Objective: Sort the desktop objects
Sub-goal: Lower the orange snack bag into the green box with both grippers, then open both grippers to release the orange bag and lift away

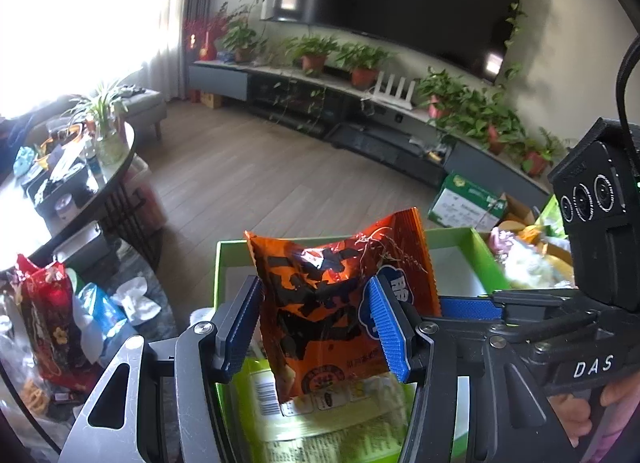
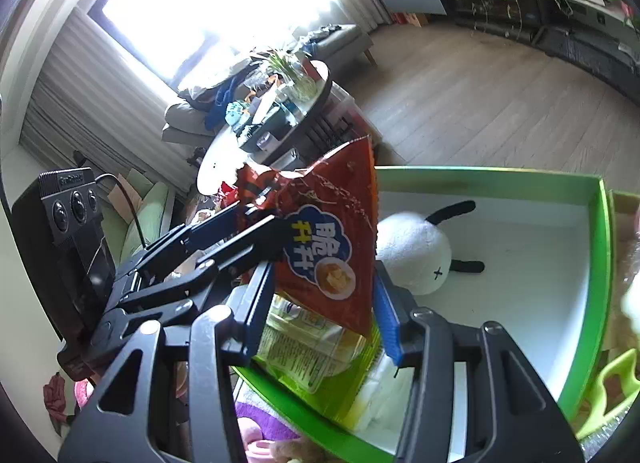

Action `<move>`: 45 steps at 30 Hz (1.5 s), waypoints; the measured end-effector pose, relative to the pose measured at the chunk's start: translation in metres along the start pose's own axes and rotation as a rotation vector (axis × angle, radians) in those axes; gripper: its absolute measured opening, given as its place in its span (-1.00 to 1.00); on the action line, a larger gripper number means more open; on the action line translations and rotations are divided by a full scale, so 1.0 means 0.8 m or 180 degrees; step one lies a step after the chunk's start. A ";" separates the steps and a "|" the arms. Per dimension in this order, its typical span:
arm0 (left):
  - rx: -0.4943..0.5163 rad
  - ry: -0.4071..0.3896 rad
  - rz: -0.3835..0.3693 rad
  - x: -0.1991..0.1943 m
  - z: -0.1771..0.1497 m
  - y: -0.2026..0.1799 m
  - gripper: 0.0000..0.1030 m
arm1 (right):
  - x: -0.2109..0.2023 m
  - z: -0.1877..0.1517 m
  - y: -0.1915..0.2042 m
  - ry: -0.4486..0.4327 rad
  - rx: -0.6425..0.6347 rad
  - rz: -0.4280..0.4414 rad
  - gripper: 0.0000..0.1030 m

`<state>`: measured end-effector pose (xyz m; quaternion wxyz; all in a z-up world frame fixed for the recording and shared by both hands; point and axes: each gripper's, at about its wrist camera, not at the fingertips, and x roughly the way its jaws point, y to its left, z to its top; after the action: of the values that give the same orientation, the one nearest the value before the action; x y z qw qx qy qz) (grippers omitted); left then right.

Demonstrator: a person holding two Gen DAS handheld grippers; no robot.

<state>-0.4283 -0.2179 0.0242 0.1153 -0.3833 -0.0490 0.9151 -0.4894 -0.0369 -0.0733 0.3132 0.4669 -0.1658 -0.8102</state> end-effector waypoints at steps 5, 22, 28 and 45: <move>-0.0069 0.0044 0.0068 0.016 0.001 0.011 0.06 | 0.015 0.004 -0.003 0.0039 0.0047 -0.0062 -0.07; -0.0074 0.0031 0.0238 0.025 0.000 0.018 0.06 | 0.043 0.009 -0.014 0.0149 0.0332 -0.0089 -0.05; -0.0046 0.0059 0.0226 0.013 0.000 0.007 0.06 | 0.024 0.011 0.000 0.0131 0.0228 -0.0431 0.12; 0.0071 0.0091 0.0439 -0.055 -0.032 -0.050 0.58 | -0.059 -0.027 0.039 -0.0029 -0.0236 -0.0870 0.11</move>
<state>-0.3731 -0.1900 0.0440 0.0570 -0.3974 -0.0106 0.9158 -0.4424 -0.0284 -0.0357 0.2162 0.4695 -0.0721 -0.8530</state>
